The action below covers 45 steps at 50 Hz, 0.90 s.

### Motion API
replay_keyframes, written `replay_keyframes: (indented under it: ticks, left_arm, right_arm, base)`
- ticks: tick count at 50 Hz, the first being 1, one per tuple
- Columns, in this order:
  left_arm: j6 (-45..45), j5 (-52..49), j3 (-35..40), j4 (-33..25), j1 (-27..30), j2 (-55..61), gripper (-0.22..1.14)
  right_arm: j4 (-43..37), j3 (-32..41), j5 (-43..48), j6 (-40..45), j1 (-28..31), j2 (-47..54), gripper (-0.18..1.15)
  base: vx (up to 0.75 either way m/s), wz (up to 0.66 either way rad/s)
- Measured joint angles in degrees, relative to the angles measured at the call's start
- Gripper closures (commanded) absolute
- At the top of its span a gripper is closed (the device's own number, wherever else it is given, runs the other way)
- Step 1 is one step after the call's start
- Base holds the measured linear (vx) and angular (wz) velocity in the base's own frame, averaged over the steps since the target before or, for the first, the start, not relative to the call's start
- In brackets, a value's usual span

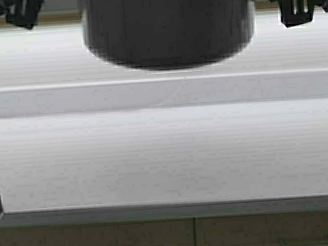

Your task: Open the cabinet, put the pot inside, then close it

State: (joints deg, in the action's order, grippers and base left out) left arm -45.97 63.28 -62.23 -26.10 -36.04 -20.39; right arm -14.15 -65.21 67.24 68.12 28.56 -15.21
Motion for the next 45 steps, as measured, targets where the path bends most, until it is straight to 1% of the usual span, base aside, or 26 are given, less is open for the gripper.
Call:
replay_keyframes:
  ticks: [9, 21, 29, 38, 45]
  left_arm:
    - [5.54, -8.61, 4.92, -2.9, 0.09, -4.48, 0.88]
    - [7.03, -14.94, 13.18, -4.22, 0.26, -4.31, 0.88]
    - [7.12, -19.69, 18.37, -5.27, 1.67, -2.37, 0.88]
    - [7.47, -23.29, 21.97, -6.33, 3.52, -0.35, 0.88]
    - [7.47, -24.26, 23.38, -6.15, 3.96, 1.05, 0.88]
  right_arm:
    - [-0.35, 3.87, -7.91, -0.26, 0.0, -3.96, 0.89]
    - [-0.7, 12.39, -17.75, -1.93, -0.26, -6.24, 0.89]
    - [-1.93, 18.46, -23.91, -5.89, -0.26, -6.68, 0.89]
    - [-5.62, 22.59, -28.48, -10.81, -0.44, -6.68, 0.89]
    - [-7.12, 23.47, -29.44, -12.22, -1.23, -6.59, 0.89]
  base:
    - [0.0, 0.0]
    - [0.0, 0.0]
    - [0.01, 0.0]
    - [0.0, 0.0]
    - [0.02, 0.0]
